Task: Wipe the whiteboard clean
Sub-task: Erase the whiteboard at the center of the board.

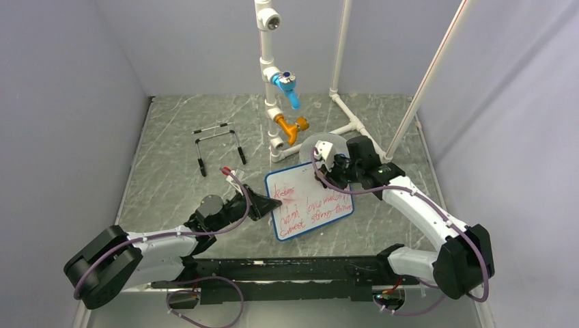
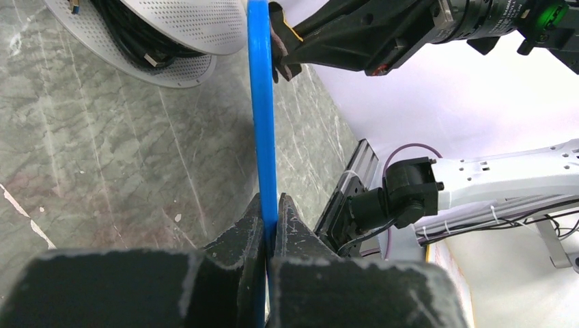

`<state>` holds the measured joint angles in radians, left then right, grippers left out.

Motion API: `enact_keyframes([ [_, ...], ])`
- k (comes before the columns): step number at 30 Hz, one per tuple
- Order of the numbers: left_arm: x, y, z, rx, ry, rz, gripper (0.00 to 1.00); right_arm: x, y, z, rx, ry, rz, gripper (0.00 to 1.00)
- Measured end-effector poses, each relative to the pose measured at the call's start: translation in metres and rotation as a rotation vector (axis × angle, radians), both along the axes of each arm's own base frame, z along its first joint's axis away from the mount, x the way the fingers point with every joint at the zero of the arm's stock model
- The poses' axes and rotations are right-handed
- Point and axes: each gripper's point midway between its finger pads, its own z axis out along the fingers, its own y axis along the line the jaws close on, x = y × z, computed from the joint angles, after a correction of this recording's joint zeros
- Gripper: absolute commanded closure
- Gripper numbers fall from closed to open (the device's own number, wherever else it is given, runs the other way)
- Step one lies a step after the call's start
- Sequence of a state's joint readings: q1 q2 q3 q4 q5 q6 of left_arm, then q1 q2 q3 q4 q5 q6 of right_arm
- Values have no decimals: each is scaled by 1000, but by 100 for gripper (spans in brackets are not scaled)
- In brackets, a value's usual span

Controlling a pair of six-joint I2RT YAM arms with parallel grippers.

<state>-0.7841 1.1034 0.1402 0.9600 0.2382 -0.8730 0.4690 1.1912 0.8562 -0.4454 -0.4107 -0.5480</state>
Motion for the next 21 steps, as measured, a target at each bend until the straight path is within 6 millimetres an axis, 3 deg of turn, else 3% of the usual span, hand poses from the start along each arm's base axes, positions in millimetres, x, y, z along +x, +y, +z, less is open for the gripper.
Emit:
enact_keyframes([
  [3, 0, -1, 1, 2, -4, -2, 100, 0, 0, 0, -1, -7, 11, 100],
  [10, 0, 0, 1, 4, -5, -1, 100, -21, 17, -4, -13, 2, 135, 100],
  [12, 0, 0, 1, 6, -7, -1, 100, -18, 14, -3, 0, 16, 97, 100],
  [17, 0, 1, 3, 7, -18, 1, 100, 15, -12, 2, 7, -15, -103, 100],
  [21, 0, 1, 3, 9, -22, 0, 100, 18, -15, 3, 13, -20, -100, 100],
])
